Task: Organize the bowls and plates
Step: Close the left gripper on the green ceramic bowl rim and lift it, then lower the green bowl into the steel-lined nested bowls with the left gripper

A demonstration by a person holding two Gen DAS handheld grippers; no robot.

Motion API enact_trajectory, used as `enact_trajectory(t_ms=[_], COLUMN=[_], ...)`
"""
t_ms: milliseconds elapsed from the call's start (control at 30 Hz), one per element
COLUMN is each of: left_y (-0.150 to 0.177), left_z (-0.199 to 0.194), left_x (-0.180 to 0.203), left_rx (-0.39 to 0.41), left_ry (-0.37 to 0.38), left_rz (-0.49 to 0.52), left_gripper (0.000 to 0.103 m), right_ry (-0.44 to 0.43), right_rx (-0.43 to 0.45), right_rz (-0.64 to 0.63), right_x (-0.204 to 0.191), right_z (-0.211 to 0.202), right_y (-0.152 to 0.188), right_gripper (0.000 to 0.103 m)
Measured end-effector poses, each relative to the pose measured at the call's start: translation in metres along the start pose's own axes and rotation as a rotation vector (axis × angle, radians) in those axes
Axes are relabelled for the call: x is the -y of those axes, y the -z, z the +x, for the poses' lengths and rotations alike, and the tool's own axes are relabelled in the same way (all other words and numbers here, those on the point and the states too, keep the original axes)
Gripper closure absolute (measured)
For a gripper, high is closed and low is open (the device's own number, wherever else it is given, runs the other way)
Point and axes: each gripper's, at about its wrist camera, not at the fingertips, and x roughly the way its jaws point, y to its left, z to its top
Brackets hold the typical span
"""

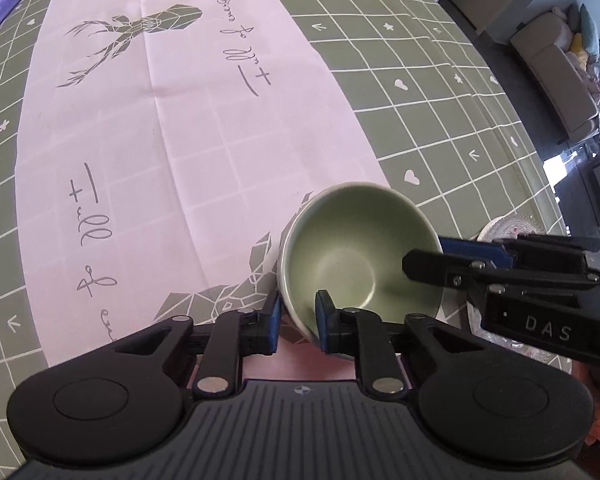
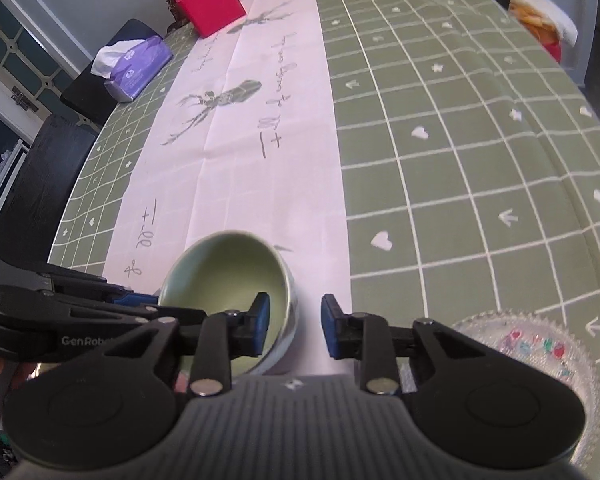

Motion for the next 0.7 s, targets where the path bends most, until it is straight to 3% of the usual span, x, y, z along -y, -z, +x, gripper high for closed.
enact_trajectory(t_ms=[133, 233, 467, 700], left_y=[0.0, 0.0, 0.001, 0.005], left_z=[0.002, 0.002, -0.005, -0.043], left_x=[0.002, 0.008, 0.02, 0.034], left_rx=[0.01, 0.018, 0.025, 0.089], left_ry=[-0.025, -0.064, -0.122, -0.165], left_rz=[-0.018, -0.003, 0.006, 0.031], left_gripper=[0.087, 0.088, 0.089, 0.09], right_ry=[-0.04, -0.054, -0.014, -0.05], right_rx=[-0.06, -0.065, -0.04, 0.036], right_rz=[0.059, 0.093, 0.07, 0.048], right_x=[0.004, 0.006, -0.001, -0.01], right_z=[0.009, 0.015, 0.01, -0.019], right_y=[0.003, 0.004, 0.006, 0.006], right_gripper=[0.076, 0.085, 0.089, 0.09])
